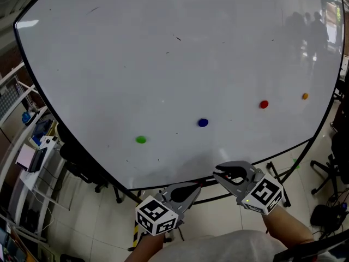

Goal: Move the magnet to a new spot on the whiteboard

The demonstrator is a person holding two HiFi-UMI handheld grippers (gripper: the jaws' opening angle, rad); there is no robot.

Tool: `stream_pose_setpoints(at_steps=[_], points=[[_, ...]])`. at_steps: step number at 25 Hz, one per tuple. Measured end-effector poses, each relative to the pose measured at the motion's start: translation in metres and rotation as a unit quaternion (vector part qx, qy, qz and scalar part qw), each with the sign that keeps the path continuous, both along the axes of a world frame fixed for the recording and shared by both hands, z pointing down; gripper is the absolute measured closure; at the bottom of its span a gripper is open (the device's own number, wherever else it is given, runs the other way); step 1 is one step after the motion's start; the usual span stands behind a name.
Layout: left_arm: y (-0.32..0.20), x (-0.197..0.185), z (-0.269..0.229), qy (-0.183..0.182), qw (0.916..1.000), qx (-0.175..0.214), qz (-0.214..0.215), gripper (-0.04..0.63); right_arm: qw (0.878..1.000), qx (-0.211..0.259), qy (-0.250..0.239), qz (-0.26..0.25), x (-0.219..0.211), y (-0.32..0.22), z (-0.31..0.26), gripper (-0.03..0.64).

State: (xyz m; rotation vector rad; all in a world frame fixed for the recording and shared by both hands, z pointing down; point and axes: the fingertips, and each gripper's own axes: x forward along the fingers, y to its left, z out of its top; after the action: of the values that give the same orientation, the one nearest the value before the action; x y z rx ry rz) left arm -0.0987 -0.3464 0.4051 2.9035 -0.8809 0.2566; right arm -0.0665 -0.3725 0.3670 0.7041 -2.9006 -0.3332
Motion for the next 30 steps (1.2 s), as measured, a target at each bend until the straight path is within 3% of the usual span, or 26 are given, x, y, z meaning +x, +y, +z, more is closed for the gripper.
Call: stream_pose_setpoints(at_steps=[3,6,9,14,17,30], points=[[0.0,-0.005,0.003,-0.001,1.0,-0.003,-0.004,0.615,0.998,0.066,0.011,0.022,-0.006,-0.012,-0.026,0.545],[0.0,-0.008,0.004,-0.002,1.0,-0.005,-0.007,0.615,0.987,0.146,0.046,0.054,-0.013,-0.027,-0.05,0.513],[0.0,-0.011,0.004,-0.001,0.9999,-0.006,-0.009,0.615,0.97,0.198,0.098,0.103,-0.017,-0.049,-0.064,0.479],[-0.001,-0.015,0.005,-0.003,0.9999,-0.008,-0.01,0.615,0.936,0.276,0.131,0.175,-0.021,-0.08,-0.08,0.466],[-0.001,-0.02,0.006,-0.003,0.9999,-0.009,-0.013,0.615,0.921,0.3,0.148,0.2,-0.024,-0.092,-0.082,0.46],[0.001,-0.038,0.004,-0.003,0.9997,0.0,-0.026,0.615,0.893,0.327,0.173,0.256,-0.029,-0.105,-0.08,0.494]])
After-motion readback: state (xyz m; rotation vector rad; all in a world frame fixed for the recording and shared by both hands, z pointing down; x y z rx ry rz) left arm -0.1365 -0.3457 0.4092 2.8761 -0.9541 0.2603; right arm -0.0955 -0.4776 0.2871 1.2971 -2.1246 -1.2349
